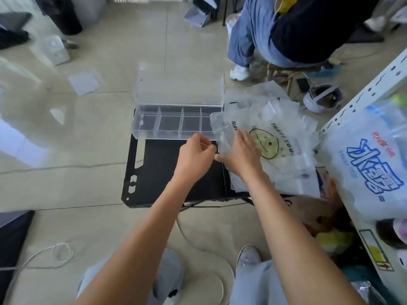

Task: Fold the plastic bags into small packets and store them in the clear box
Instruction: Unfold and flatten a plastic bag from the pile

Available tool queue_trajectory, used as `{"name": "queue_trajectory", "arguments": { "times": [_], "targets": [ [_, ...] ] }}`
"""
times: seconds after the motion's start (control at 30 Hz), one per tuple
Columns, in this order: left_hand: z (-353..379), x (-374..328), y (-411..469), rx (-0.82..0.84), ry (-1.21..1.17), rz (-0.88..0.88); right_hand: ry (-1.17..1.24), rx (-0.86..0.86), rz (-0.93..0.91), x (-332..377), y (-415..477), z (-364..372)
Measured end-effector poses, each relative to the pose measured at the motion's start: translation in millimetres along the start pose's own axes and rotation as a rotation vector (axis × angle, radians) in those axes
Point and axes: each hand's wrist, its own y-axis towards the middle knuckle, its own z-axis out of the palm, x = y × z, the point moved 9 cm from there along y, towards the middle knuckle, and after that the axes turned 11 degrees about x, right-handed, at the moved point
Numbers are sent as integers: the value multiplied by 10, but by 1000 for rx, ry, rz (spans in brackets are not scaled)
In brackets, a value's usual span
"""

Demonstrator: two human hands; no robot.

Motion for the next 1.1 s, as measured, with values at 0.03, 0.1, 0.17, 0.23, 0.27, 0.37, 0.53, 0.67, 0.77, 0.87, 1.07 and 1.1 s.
{"name": "queue_trajectory", "arguments": {
  "times": [0.03, 0.1, 0.17, 0.23, 0.27, 0.37, 0.53, 0.67, 0.77, 0.87, 1.07, 1.1],
  "targets": [
    [-22, 1, 13, -4, -15, -5, -28, 29, 24, -27, 18, 65],
    [-46, 34, 55, 2, -49, -28, -65, 2, 34, -33, 10, 68],
    [-9, 73, 70, 49, -116, -63, -102, -55, 22, -16, -28, 55],
    [54, 96, 91, 103, -147, -98, -83, -67, 16, 15, -79, 43],
    [79, 97, 92, 124, -158, -105, -63, -72, 9, 39, -123, -11],
    [155, 205, 93, 146, -249, -199, 36, -138, -43, 96, -200, -213],
    [201, 12, 36, 221, -608, -140, 291, -236, -316, 489, -533, -650],
    [-76, -153, 21, 190, -956, 27, 508, -139, -440, 684, -554, -686],
    [-399, -148, 26, 120, -1168, 136, 607, -381, -297, 451, -531, -937],
    [-577, -194, -25, 189, -1301, 228, 845, -174, 73, 29, -321, -748],
    [-491, -285, -210, 482, -977, 241, 1499, 158, -93, 53, -125, -632],
    [-559, -232, -224, 527, -987, 223, 1510, 115, -97, -37, -91, -707]
  ]
}}
